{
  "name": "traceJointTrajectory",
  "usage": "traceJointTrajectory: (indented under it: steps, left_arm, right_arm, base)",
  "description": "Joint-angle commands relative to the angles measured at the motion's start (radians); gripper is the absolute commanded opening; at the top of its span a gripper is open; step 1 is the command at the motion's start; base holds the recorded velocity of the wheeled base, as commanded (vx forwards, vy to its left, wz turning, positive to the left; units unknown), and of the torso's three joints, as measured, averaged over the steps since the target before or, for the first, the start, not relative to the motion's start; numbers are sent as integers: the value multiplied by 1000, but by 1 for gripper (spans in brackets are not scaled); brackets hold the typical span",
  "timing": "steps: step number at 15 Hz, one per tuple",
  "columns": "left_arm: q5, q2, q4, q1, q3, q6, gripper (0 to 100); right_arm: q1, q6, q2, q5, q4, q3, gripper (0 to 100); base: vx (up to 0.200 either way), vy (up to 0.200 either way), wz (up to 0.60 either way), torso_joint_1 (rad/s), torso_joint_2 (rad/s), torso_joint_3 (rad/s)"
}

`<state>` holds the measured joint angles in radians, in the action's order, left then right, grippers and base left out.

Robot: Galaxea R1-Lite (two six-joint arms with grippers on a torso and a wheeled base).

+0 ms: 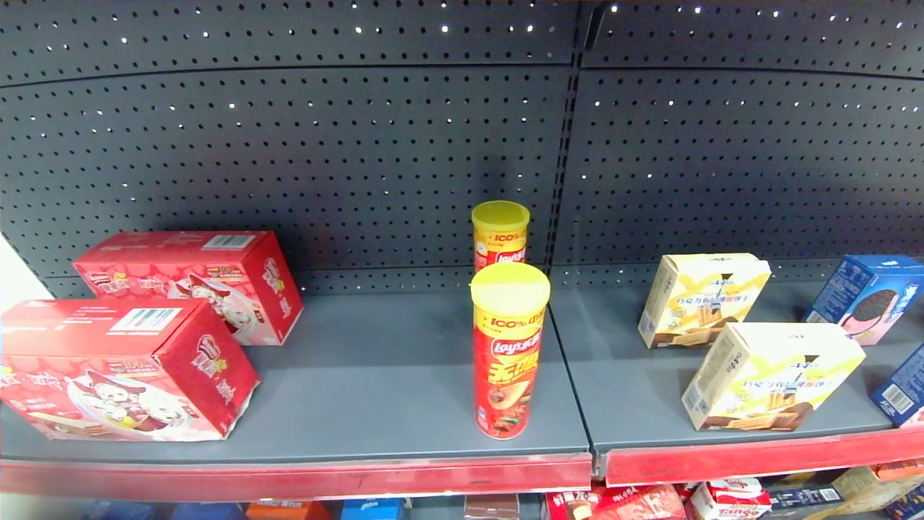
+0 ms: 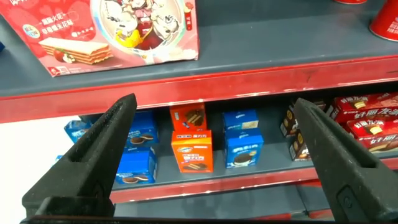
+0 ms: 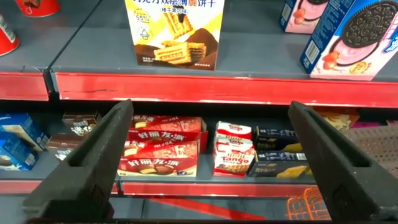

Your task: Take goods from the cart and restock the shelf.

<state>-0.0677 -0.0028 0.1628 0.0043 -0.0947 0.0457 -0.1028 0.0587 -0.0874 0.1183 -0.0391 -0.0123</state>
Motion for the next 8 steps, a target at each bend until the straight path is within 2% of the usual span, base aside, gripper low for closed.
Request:
traceJointTrajectory:
  steps: [1,8]
  left_arm:
    - [0,3,0,2,1,0,100]
    - [0,3,-2,0,1,-3,100]
  right_arm:
    - [0,1,-3,0,-1,0,100]
    - [0,16,-3,0,-2,2,100]
  base:
    - [0,0,0,0,0,0]
    - [0,0,0,0,0,0]
